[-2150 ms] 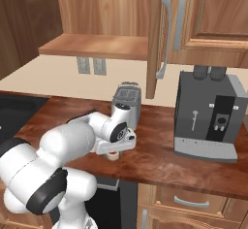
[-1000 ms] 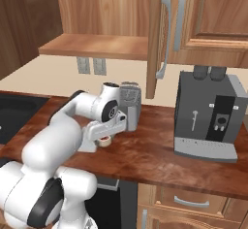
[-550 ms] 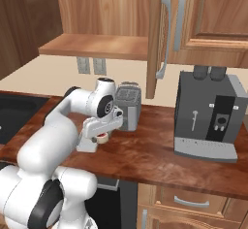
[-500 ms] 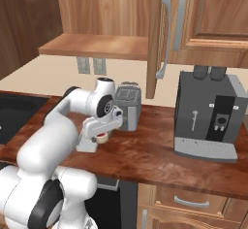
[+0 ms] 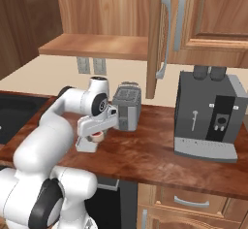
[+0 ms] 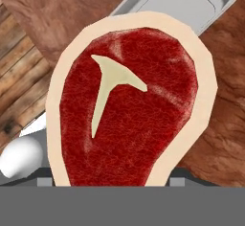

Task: Retrieve the tupperware from the cabinet, then place the raw meat into the tupperware to avoid contamination.

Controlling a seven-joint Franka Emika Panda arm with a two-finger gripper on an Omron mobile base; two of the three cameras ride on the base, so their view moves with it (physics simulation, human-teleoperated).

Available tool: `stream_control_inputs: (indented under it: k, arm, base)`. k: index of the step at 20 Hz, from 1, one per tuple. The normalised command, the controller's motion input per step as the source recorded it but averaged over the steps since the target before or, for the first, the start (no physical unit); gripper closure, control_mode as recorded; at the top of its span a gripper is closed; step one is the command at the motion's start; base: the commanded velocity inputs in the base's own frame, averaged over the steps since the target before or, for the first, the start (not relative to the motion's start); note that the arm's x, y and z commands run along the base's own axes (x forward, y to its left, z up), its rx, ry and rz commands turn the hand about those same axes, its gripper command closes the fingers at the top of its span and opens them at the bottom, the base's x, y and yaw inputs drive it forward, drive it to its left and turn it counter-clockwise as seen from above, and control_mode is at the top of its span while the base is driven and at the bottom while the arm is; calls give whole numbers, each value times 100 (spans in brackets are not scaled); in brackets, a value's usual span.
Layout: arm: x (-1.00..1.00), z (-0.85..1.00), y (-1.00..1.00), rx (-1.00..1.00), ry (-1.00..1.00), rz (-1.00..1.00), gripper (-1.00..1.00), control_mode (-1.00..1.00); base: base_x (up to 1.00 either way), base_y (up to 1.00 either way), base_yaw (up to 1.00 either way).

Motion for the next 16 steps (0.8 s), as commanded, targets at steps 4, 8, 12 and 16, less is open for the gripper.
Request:
stream_control_inputs:
  k: [4, 8, 12, 16]
  arm:
    - [2, 0, 16, -2, 0, 0, 100, -100]
    - [4, 0, 8, -2, 0, 0, 100, -100]
    - [6, 0, 7, -2, 1, 0, 100, -100]
    - [7, -3, 9, -2, 2, 0, 100, -100]
  base:
    - [0, 0, 0]
    - [0, 0, 0]
    - [0, 0, 0]
    - [0, 0, 0]
